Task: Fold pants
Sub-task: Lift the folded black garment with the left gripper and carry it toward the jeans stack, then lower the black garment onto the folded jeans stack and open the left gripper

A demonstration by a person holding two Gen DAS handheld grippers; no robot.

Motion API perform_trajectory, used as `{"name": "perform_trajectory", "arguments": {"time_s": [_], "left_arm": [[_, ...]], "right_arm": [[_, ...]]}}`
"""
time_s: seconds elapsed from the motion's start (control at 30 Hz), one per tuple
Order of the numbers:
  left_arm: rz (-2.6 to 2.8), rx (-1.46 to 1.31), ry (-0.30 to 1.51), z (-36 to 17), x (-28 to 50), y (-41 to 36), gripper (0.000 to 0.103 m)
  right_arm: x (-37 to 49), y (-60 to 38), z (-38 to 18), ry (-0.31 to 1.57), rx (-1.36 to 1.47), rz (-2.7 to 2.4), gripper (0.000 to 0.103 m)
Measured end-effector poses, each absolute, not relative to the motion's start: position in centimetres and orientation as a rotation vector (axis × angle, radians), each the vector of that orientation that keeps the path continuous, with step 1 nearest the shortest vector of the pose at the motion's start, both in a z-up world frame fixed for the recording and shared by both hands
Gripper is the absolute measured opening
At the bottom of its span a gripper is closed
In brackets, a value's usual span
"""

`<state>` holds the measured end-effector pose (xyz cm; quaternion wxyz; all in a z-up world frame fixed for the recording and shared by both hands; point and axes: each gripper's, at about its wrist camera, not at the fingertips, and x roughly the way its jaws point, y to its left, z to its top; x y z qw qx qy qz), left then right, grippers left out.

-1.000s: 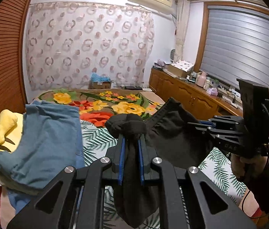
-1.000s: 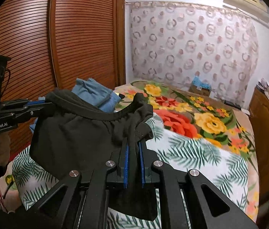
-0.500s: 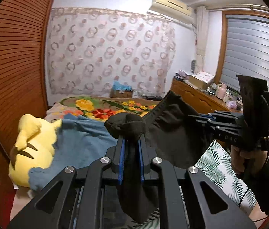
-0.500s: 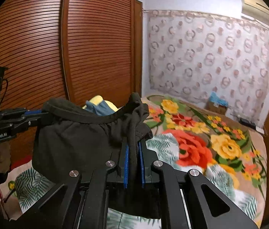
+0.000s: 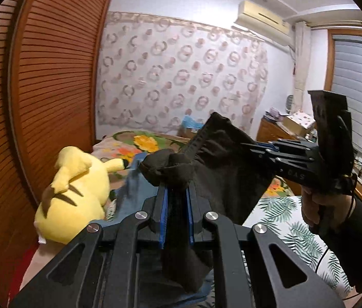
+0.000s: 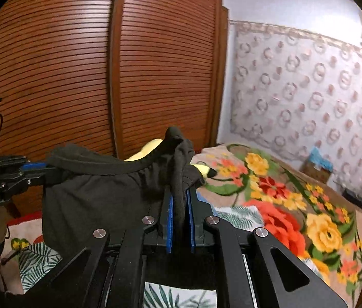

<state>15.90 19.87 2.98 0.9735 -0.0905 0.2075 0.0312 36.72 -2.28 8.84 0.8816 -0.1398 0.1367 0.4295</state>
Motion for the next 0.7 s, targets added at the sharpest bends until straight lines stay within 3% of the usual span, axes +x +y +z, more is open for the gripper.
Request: {"name": "perform_trajectory", "arguments": {"time_s": [0.7], "left_arm": [[0.177,-0.276,0.486,-0.3,15.3,21.9,0.014]], "right_arm": [[42.3,3.3,7.6,0.349,-0.449,0.972,0.009]]}}
